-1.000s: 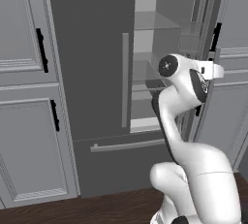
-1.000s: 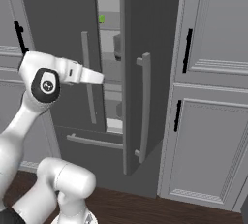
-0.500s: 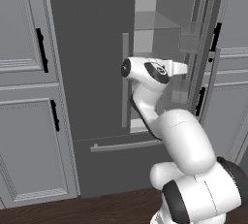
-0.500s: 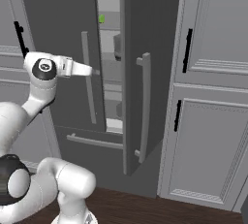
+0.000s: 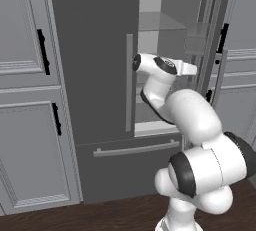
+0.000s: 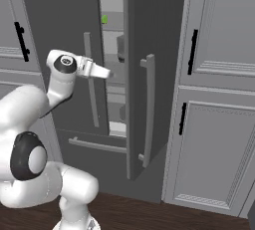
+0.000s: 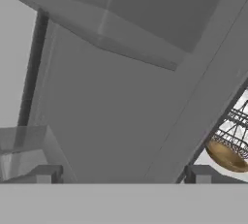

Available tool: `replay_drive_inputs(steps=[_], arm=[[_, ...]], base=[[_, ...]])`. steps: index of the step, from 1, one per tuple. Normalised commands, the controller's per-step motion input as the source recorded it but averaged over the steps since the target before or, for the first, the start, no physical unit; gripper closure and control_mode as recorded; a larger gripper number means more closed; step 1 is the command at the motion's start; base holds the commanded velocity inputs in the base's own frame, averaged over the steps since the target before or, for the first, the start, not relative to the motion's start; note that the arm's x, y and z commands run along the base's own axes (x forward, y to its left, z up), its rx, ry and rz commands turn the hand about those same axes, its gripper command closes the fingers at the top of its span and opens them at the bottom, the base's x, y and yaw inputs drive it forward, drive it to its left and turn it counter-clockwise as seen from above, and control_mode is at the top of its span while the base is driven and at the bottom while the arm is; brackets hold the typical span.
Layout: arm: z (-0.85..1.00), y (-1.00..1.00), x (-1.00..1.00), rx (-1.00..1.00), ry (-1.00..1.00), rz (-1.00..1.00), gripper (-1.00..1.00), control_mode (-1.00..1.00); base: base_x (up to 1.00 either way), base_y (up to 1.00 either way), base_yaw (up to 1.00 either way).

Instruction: Grab a lemon wedge from the fridge and one ice cube from the ice bowl, and put them in the glass of lemonade.

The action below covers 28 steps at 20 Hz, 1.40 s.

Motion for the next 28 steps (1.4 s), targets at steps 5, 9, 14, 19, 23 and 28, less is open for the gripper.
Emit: replay_drive_inputs(steps=[5,9,14,19,23,28], arm=[[-0.09,-1.00,-0.15,0.01,0.00,-0.07,-1.00,-1.00],[-0.02,-1.00,-0.17,0.00,0.00,-0.08,-1.00,-1.00],[0.00,-1.00,-0.20,0.00,0.00,-0.08,-1.00,-1.00],[0.00,-1.00,-0.11,0.01,0.00,-0.06,-1.00,-1.00],[0.00,-0.78,-0.18,0.04,0.00,-0.04,-1.00,-1.00],[0.09,0.06,-0.55,0.05,-0.02,0.00,-1.00,-1.00]], base=[[0.00,0.00,0.00],[0.00,0.00,0.00],[0.00,0.00,0.00],[0.00,0.00,0.00],[0.00,0.00,0.00],[0.00,0.00,0.00]])
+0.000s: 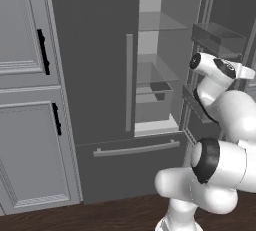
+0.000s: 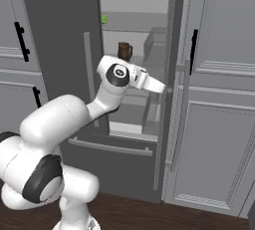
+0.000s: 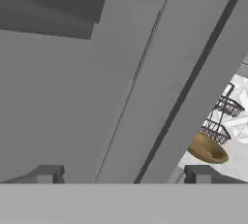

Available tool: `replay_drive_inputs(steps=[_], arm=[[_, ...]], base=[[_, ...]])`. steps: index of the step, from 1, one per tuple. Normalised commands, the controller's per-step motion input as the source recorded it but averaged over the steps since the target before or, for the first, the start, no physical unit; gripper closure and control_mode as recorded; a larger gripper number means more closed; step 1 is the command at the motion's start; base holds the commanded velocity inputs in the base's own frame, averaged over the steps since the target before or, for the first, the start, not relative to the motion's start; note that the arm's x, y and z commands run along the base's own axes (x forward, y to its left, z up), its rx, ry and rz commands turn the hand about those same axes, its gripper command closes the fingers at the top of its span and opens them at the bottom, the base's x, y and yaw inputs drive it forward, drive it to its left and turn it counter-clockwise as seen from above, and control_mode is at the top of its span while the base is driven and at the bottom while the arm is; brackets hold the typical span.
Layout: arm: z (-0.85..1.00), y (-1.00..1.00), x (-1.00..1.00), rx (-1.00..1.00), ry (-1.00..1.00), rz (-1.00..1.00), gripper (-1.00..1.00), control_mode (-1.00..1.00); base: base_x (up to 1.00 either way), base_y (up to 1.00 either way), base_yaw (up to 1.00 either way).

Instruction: Grab a lemon wedge from the fridge and one ice cube from the ice bowl, and put them in the glass of lemonade.

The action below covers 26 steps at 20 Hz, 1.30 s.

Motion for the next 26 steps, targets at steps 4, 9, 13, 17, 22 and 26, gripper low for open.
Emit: replay_drive_inputs(steps=[4,9,13,17,22,26], arm=[[0.22,0.65,-0.49,0.02,-0.01,0.01,-1.00,-1.00],[0.12,0.90,-0.22,0.16,0.00,0.09,-1.00,-1.00],[0.00,0.93,-0.06,0.36,0.00,0.27,-1.00,-1.00],[0.00,0.83,0.00,0.48,0.04,0.50,-1.00,-1.00],[0.00,0.74,0.00,0.34,0.21,0.71,-1.00,-1.00],[0.00,0.77,0.00,0.24,0.23,0.79,-1.00,-1.00]], base=[[0.00,0.00,0.00],[0.00,0.00,0.00],[0.00,0.00,0.00],[0.00,0.00,0.00],[0.00,0.00,0.00],[0.00,0.00,0.00]])
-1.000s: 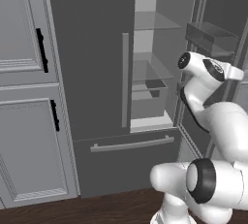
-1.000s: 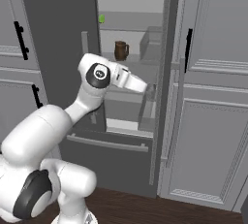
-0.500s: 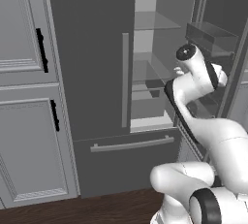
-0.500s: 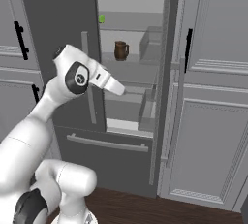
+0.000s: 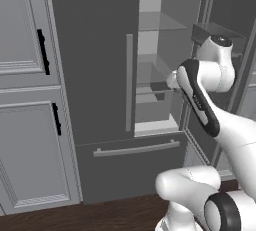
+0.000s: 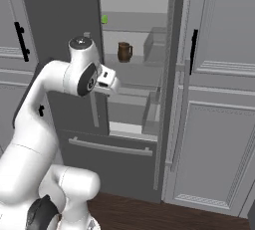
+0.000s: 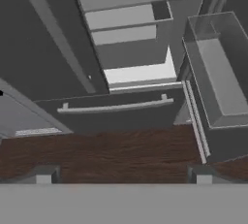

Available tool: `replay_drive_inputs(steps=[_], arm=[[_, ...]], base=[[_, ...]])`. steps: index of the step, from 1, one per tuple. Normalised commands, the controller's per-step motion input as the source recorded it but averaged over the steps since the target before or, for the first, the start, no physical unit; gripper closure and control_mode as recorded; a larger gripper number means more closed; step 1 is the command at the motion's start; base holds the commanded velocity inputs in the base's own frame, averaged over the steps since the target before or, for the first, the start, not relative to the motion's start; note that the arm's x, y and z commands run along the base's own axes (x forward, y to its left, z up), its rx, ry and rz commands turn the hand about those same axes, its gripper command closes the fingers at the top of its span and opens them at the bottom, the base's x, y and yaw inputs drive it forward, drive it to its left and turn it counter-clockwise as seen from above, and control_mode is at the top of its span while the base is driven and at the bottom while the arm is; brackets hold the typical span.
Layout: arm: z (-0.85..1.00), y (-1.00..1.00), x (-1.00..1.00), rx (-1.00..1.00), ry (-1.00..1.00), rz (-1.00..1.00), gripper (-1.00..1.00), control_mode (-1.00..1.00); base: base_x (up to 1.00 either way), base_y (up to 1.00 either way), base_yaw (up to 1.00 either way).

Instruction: Grab a lemon wedge from the fridge and one ice cube from the ice bowl, and put them in the glass of lemonade.

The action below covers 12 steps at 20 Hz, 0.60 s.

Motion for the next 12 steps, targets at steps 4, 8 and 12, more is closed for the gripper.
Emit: replay_drive_inputs(steps=[4,8,12], arm=[[0.01,0.75,-0.11,0.03,0.06,0.49,-1.00,-1.00],[0.26,0.83,0.10,0.00,-0.21,0.07,-1.00,-1.00],[0.28,0.94,0.58,-0.03,-0.22,-0.02,-1.00,-1.00]], base=[[0.00,0.00,0.00],[0.00,0.00,0.00],[0.00,0.00,0.00]])
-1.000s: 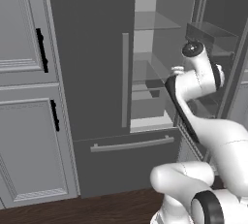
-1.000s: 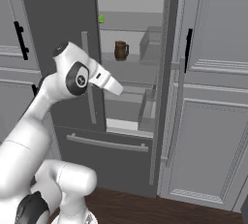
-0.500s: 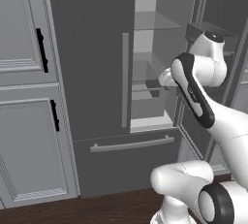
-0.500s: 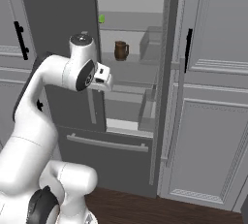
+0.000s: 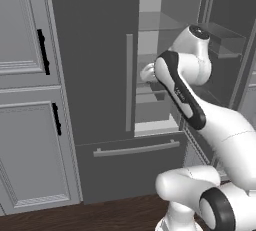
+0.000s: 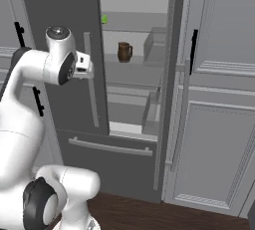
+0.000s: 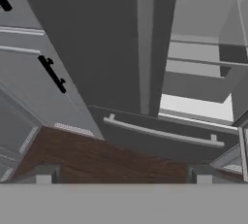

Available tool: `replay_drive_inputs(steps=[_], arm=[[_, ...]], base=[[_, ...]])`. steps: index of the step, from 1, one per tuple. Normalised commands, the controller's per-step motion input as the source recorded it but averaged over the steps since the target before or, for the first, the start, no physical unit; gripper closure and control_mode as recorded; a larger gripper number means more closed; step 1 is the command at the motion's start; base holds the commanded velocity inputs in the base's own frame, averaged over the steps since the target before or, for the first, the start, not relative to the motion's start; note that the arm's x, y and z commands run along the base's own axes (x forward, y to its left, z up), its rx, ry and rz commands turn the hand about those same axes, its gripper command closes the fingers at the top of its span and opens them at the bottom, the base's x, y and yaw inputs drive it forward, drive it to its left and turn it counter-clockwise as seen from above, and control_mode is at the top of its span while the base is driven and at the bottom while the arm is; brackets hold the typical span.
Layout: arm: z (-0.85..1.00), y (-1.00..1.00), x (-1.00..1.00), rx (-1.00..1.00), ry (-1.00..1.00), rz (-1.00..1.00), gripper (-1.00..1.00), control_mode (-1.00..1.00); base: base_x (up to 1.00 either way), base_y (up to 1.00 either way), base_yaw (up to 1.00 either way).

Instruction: Grab a lemon wedge from the fridge and one ice cube from the ice bowl, and put them in the glass of lemonade.

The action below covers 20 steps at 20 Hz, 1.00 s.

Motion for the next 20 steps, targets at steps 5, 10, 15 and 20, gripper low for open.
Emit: replay_drive_inputs(steps=[5,10,15,20], arm=[[-0.03,0.49,0.97,-0.11,-0.06,-0.18,-1.00,-1.00],[0.00,-0.16,0.54,-0.01,0.01,-0.09,-1.00,-1.00],[-0.03,-0.02,0.55,0.00,0.00,0.00,-1.00,-1.00],[-0.22,0.05,0.53,0.00,0.00,0.00,-1.00,-1.00]], base=[[0.00,0.00,0.00],[0.00,0.00,0.00],[0.00,0.00,0.00],[0.00,0.00,0.00]])
